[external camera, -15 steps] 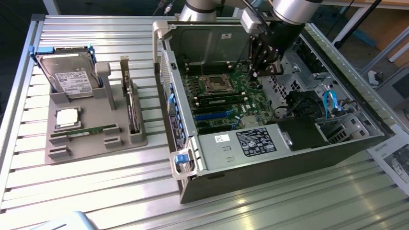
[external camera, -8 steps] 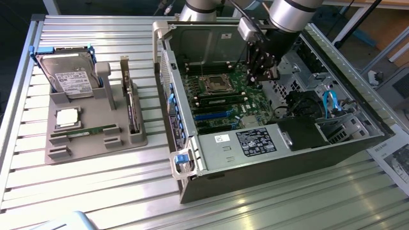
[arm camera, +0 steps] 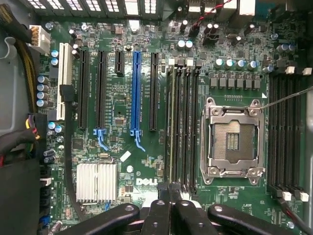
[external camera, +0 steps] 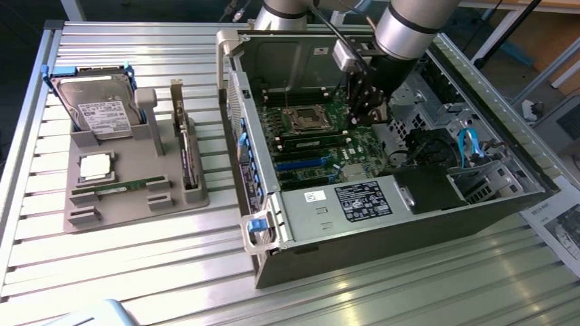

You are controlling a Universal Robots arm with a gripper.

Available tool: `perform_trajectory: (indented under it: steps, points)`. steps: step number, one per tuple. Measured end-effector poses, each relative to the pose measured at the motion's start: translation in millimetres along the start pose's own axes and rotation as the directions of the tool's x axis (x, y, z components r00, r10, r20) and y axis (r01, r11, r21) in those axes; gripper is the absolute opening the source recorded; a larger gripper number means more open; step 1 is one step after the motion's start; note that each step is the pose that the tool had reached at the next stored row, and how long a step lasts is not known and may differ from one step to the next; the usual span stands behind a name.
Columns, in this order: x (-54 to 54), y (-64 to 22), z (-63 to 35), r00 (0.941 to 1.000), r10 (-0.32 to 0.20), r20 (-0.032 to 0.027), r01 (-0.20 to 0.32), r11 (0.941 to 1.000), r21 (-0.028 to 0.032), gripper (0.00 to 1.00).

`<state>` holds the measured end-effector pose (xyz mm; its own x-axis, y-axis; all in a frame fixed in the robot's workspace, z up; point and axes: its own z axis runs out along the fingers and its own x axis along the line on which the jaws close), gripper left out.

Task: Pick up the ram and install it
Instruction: 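Press down the ram until it locks into place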

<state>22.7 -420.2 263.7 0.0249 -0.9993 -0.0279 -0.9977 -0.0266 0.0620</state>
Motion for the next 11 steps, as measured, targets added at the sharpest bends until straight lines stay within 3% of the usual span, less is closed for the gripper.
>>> perform_trajectory:
  steps: [6,11]
  points:
    - [1.4,-0.8,13.6,1.0000,0.000,-0.0001,0.000,1.0000,-0.0001,0.10]
    - [1.4,-4.0,14.3,1.0000,0.000,0.0003,0.000,1.0000,0.0000,0.10]
